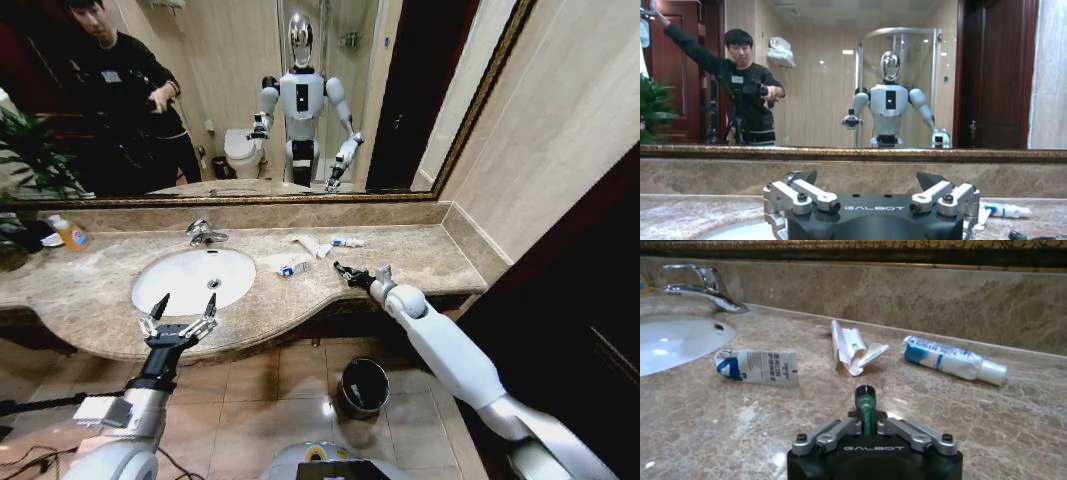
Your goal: Pick up the trash from the sink and place it in the trash bin.
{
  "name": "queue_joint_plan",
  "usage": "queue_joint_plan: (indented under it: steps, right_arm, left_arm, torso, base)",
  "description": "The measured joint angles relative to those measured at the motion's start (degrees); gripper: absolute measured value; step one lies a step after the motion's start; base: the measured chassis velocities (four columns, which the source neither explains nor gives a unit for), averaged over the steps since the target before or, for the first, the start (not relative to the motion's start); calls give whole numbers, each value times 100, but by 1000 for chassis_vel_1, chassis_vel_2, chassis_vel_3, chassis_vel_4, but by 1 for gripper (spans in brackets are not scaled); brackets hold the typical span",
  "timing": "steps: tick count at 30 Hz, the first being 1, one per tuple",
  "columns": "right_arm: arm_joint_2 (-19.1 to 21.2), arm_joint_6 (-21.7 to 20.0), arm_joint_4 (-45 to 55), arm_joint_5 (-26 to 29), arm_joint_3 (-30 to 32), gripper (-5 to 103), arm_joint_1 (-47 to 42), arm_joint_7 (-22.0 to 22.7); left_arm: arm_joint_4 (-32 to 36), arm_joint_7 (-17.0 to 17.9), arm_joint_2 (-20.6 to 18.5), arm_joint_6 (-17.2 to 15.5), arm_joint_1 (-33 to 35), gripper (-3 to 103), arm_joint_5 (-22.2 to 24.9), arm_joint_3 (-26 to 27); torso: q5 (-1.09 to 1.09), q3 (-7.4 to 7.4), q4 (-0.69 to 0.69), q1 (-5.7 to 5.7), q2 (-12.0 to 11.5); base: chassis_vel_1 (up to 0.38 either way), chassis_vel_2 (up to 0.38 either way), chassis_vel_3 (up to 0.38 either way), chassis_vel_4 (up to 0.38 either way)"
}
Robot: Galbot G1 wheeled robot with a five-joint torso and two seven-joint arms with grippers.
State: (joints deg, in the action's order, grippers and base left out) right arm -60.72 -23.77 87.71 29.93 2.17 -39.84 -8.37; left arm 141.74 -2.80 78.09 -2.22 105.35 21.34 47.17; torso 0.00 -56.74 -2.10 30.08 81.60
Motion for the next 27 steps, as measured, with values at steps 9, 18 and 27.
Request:
queue_joint_plan:
  steps: [9, 18, 27]
  right_arm:
    - [114, 201, 539, 105, 286, 3, -258, 164]
    - [482, 442, 1336, 199, 1100, 3, -1269, -40]
    - [640, 1016, 2270, 122, 2099, 3, -2644, -562]
  left_arm:
    - [0, 0, 0, 0, 0, 100, 0, 0]
    - [0, 0, 0, 0, 0, 100, 0, 0]
    - [0, 0, 0, 0, 0, 100, 0, 0]
  torso:
    - [0, 0, -1, 0, 0]
    - [1, 0, 0, 0, 0]
    - [0, 1, 0, 0, 2]
  base:
    - [0, 0, 0, 0]
    - [0, 0, 0, 0]
    - [0, 0, 0, 0]
